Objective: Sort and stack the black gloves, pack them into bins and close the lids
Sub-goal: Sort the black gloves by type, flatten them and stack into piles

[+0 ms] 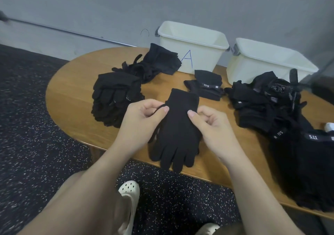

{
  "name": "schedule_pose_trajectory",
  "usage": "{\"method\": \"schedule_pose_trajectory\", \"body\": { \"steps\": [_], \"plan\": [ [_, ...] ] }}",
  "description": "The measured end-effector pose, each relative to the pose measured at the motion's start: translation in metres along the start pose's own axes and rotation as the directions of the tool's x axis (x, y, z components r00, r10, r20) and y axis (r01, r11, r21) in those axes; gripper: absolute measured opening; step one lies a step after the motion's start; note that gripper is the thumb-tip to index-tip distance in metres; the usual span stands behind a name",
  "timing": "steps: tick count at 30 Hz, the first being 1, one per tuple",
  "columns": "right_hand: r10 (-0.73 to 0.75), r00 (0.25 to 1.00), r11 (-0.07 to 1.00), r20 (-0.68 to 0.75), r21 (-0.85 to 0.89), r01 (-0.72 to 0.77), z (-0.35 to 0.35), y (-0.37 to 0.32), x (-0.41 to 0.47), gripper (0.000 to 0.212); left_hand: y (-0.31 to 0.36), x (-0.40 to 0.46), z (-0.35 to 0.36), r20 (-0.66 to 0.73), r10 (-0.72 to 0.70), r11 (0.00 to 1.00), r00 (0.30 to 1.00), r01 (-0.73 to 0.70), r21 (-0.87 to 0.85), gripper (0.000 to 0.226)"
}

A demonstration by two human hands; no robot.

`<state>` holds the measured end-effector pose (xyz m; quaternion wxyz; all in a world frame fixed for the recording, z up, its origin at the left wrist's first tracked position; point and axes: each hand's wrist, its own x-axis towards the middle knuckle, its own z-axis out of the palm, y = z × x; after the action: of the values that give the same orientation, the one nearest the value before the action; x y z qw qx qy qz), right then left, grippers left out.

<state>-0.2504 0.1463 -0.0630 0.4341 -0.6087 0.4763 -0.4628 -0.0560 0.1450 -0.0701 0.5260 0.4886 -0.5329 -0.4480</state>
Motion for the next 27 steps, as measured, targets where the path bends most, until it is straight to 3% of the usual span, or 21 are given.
{"method": "schedule_pose_trajectory", "body": {
  "steps": [6, 16, 22, 27],
  "plan": [
    [0.076, 0.997, 0.993, 0.003, -0.087, -0.076, -0.006, 0.01, 0.024, 0.027, -0.01, 0.019, 0.008, -0.112, -0.012, 0.998, 0.994, 0.019, 0.061, 0.016],
    [0.089, 0.996, 0.979, 0.026, -0.184, -0.083, -0.018, 0.028, 0.047, 0.032, -0.023, 0.033, 0.018, -0.109, -0.031, 0.974, 0.994, 0.055, 0.22, 0.015],
    [0.068, 0.997, 0.886, -0.031, -0.457, -0.074, -0.017, 0.048, 0.057, 0.029, -0.036, 0.039, 0.015, -0.139, 0.108, 0.799, 0.984, -0.003, 0.601, 0.015],
    [0.032, 0.996, 0.821, -0.082, -0.566, -0.073, -0.011, 0.054, 0.061, 0.025, -0.038, 0.041, 0.016, -0.139, 0.111, 0.749, 0.984, 0.009, 0.663, 0.013]
  ]
}}
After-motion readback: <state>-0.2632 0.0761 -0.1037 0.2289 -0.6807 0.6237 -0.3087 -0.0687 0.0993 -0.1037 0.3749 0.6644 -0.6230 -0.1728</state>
